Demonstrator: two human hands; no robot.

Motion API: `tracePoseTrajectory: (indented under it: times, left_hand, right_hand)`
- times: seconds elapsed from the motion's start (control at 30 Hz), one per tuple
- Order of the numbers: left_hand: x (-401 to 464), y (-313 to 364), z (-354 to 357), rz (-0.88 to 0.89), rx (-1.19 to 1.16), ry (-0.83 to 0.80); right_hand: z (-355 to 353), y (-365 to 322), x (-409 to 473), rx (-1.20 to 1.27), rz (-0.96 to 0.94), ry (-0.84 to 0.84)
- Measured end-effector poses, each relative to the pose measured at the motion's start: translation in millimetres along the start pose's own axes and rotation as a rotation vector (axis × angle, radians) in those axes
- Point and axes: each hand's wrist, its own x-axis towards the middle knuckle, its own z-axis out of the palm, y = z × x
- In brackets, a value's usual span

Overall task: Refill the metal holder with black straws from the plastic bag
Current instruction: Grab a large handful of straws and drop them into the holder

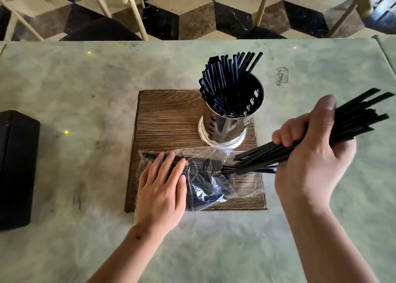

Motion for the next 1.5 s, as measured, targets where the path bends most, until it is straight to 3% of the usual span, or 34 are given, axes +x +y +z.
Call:
tracePoseTrajectory:
  times: [0.23, 0.43, 0.77, 0.93, 1.03, 1.33, 1.5]
  left_hand:
    - [-0.1, 0.3, -0.4, 0.000, 0.009, -0.002]
    - [0.4, 1.3, -1.4, -0.003, 0.010, -0.003]
    - [-0.4, -0.5, -0.4, -0.009, 0.042, -0.024]
    - [-0.8, -0.2, 0.6, -0.006, 0.026, -0.009]
    - [-1.3, 0.1, 0.2, -0.002, 0.019, -0.001]
    - [0.0, 1.0, -1.7, -0.008, 0.009, -0.011]
    - [1.1, 2.5, -2.4, -0.007, 0.006, -0.015]
  right_hand:
    - [2.4, 9.8, -3.0, 0.031, 0.052, -0.049]
    - [-3.3, 15.2, -4.5, -0.234, -0.171, -0.212]
    - [-38.8, 43.8, -35.6, -0.368, -0.007, -0.192]
    - [-28.2, 37.3, -29.5, -0.297, -0.048, -0.223]
    - [-25.2, 37.3, -27.8, -0.240, 0.076, -0.267]
    - [-0.8, 1.2, 22.1, -0.039, 0.214, -0.281]
    - [25.6, -15.9, 35.3, -0.067, 0.304, -0.351]
